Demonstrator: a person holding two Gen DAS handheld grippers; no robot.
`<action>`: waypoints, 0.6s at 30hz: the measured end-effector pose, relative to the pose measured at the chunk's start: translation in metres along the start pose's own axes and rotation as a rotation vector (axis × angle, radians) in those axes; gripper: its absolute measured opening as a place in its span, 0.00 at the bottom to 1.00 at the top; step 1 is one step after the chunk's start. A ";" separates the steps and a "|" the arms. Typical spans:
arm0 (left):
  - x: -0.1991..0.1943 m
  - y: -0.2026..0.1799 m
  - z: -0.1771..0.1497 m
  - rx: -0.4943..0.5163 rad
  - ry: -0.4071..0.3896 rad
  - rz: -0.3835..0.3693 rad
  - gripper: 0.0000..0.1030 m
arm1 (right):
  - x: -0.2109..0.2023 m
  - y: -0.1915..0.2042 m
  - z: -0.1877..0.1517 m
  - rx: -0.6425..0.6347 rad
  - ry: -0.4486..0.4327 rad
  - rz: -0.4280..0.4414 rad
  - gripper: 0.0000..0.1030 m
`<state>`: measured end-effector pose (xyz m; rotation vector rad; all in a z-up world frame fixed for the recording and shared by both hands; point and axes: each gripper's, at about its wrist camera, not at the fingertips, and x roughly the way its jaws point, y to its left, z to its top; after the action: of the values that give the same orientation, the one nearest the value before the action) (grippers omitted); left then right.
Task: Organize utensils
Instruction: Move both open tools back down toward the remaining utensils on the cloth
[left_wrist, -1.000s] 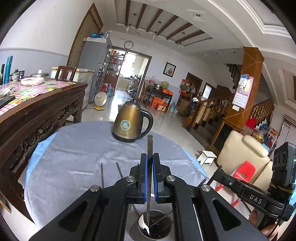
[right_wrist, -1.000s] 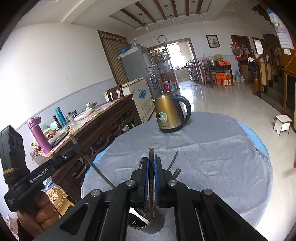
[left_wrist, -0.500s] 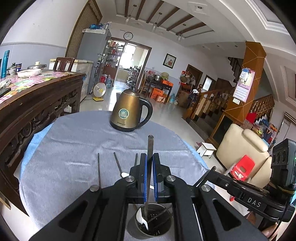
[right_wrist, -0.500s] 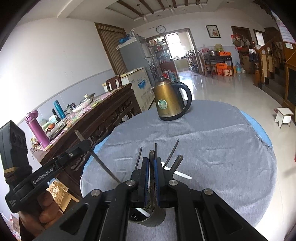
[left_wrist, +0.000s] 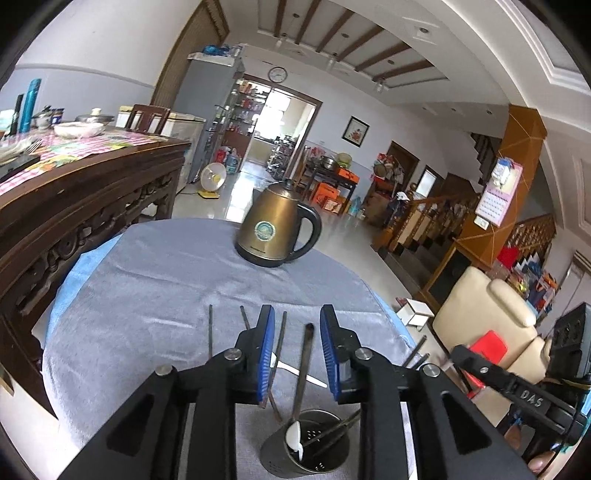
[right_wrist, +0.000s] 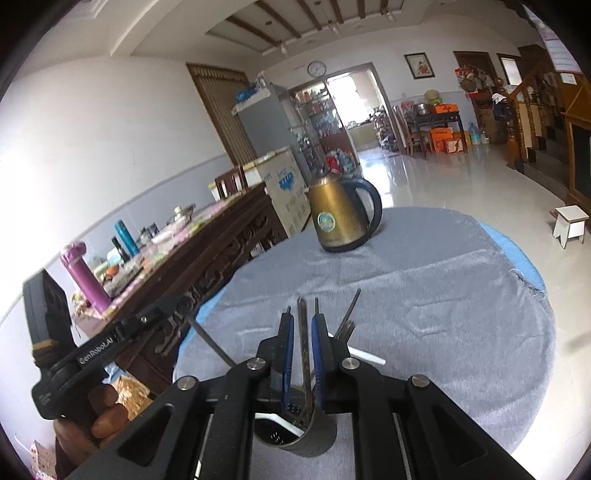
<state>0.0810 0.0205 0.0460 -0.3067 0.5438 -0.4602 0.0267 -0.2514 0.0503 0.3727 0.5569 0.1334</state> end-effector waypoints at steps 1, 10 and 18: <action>0.000 0.004 0.001 -0.011 -0.002 0.004 0.25 | -0.003 -0.002 0.001 0.011 -0.017 0.001 0.11; -0.004 0.037 0.008 -0.091 -0.022 0.065 0.36 | -0.015 -0.031 0.008 0.109 -0.086 -0.042 0.30; 0.002 0.062 0.007 -0.145 -0.001 0.124 0.38 | -0.002 -0.066 0.004 0.205 -0.040 -0.087 0.30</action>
<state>0.1078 0.0737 0.0265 -0.4094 0.5926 -0.3014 0.0289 -0.3140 0.0296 0.5489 0.5476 -0.0156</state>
